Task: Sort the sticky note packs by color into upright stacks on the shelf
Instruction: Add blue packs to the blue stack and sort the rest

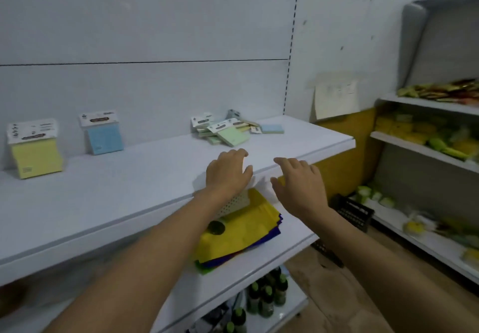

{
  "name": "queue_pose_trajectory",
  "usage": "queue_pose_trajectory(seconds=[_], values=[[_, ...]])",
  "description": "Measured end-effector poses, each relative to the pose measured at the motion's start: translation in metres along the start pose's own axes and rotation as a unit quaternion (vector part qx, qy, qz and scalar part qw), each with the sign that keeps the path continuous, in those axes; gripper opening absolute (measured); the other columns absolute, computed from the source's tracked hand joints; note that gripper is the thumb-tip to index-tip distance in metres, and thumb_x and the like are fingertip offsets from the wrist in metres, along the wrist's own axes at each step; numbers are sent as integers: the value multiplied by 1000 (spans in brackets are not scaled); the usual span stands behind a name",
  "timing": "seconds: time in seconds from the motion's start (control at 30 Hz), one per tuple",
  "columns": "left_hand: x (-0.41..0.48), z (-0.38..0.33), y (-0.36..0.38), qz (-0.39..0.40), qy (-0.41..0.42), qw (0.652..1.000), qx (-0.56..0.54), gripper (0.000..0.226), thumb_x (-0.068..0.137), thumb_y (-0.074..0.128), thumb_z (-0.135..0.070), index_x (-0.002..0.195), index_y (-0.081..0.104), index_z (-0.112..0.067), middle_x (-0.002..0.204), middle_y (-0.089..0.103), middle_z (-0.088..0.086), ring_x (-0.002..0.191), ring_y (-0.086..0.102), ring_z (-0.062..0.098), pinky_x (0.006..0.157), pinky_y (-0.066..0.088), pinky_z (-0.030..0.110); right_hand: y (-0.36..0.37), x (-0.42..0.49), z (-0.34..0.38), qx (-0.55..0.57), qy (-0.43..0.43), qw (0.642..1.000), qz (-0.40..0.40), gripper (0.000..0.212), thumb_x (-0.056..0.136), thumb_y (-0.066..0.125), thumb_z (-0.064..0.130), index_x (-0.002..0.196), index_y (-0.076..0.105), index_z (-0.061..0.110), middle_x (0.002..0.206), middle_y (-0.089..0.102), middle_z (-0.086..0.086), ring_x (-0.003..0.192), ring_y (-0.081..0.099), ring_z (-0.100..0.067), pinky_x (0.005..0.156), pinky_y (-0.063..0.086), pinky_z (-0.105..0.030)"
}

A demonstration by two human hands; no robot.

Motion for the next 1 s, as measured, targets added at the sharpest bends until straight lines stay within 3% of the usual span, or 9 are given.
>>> queue_pose_trajectory(seconds=[0.17,0.53,0.63,0.73,0.87,1.0], values=[[1,-46,46,50,-17,998,-17,41,91,47,-41,127,48,-23,129,55,0,118,47,22,89,42,38,8,-12,-65,-66,-7,997,44,54,91,46,45,139,35,22,145,43,-3,132,39,-22,108,30,-37],[93,-10,73,25,-80,996,9,47,90,48,-45,131,46,-23,140,45,1,131,35,22,102,35,39,46,95,-61,23,-85,995,40,48,93,44,45,135,40,23,140,46,-1,129,40,-21,108,28,-38],[112,7,106,99,-119,986,62,57,93,36,-51,142,33,-22,153,28,6,142,18,25,113,19,44,56,127,-74,42,-77,996,35,46,92,47,46,132,43,24,137,48,-1,125,43,-20,104,32,-37],[117,19,141,179,-142,970,81,60,93,22,-56,145,25,-26,158,13,5,146,2,25,115,7,51,75,166,-89,49,-87,994,34,44,91,49,43,130,46,23,133,51,-2,120,46,-22,100,35,-37],[119,23,140,161,-139,974,75,58,93,23,-56,144,27,-28,158,14,1,146,1,22,115,6,50,103,216,-102,107,-71,991,48,41,91,52,38,127,49,19,127,55,-7,113,49,-26,92,39,-39],[114,19,134,148,-142,976,72,56,94,26,-55,144,27,-30,158,15,-1,146,2,18,116,5,45,149,261,-114,84,-67,988,115,48,90,50,42,132,45,18,132,51,-10,118,46,-30,95,36,-41]])
Point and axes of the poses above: each hand's wrist, its own x-axis towards the middle knuckle, its own y-axis out of the palm, z = x × y, the point moved 10 cm from there along x, towards the middle knuckle
